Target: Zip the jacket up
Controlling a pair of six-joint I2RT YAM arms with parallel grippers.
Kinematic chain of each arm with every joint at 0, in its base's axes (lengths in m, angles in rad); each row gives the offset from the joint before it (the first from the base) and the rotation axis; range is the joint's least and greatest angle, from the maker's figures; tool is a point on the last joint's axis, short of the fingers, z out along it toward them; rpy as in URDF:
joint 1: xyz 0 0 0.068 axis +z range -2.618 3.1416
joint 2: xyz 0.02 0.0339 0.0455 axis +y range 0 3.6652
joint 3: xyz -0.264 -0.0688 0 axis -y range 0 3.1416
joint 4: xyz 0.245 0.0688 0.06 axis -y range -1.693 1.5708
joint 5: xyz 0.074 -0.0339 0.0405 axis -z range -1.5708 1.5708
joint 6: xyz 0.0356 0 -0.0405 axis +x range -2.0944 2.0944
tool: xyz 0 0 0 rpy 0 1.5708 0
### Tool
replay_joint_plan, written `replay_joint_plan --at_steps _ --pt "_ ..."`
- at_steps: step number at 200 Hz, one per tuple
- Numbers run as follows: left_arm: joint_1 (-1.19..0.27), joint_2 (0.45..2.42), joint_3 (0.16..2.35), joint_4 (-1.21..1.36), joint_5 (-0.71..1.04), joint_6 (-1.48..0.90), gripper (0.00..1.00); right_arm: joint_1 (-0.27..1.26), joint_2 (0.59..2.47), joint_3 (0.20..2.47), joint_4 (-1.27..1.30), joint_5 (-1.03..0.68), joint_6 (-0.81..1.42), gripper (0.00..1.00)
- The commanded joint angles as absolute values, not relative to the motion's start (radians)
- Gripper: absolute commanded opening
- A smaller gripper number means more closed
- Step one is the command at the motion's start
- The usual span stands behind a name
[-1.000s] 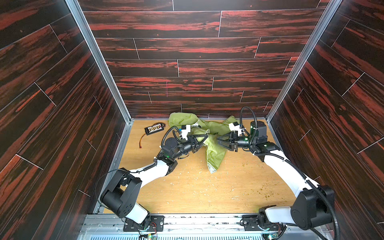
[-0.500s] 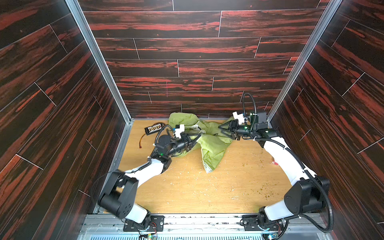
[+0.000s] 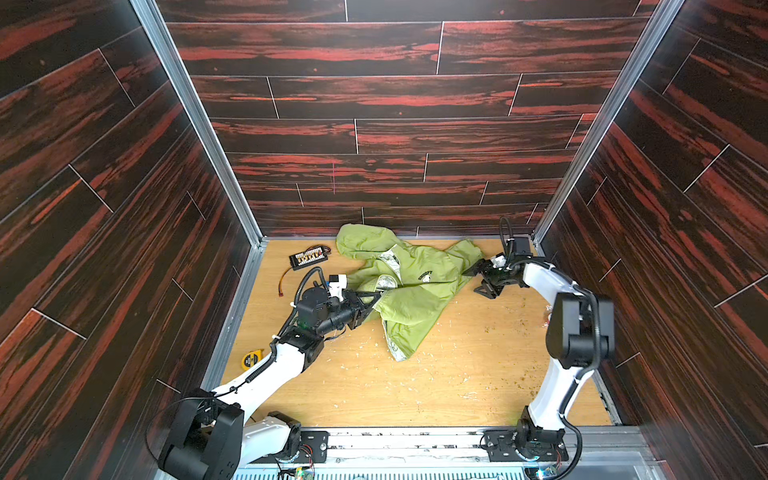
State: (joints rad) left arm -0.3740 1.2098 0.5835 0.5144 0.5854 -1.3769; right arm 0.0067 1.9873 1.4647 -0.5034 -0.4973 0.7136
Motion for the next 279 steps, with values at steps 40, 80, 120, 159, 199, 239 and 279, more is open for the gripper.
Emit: replay_joint_plan --at_steps 40,80,120,159,199,239,279 --pt "-0.368 1.200 0.558 0.511 0.597 -1.387 0.00 0.036 2.279 1.698 -0.427 -0.619 0.774 0.79" --pt "-0.323 1.216 0.600 0.405 0.604 -1.321 0.00 0.043 2.362 1.741 -0.416 -0.658 0.783 0.26" --pt "-0.198 1.247 0.732 0.171 0.595 -1.150 0.00 0.037 2.057 1.365 -0.232 -0.704 0.748 0.00" --pt "-0.147 1.396 0.932 0.015 0.636 -0.987 0.00 0.108 1.711 0.977 -0.189 -0.719 0.701 0.00" --pt "-0.141 1.584 1.159 -0.085 0.736 -0.897 0.00 0.360 1.488 0.702 -0.099 -0.677 0.796 0.00" --pt "-0.142 1.578 1.154 -0.118 0.726 -0.875 0.00 0.262 1.346 0.713 -0.231 -0.584 0.780 0.57" --pt "-0.143 1.488 1.050 -0.113 0.672 -0.879 0.00 0.174 1.354 1.074 -0.559 -0.432 0.574 0.65"
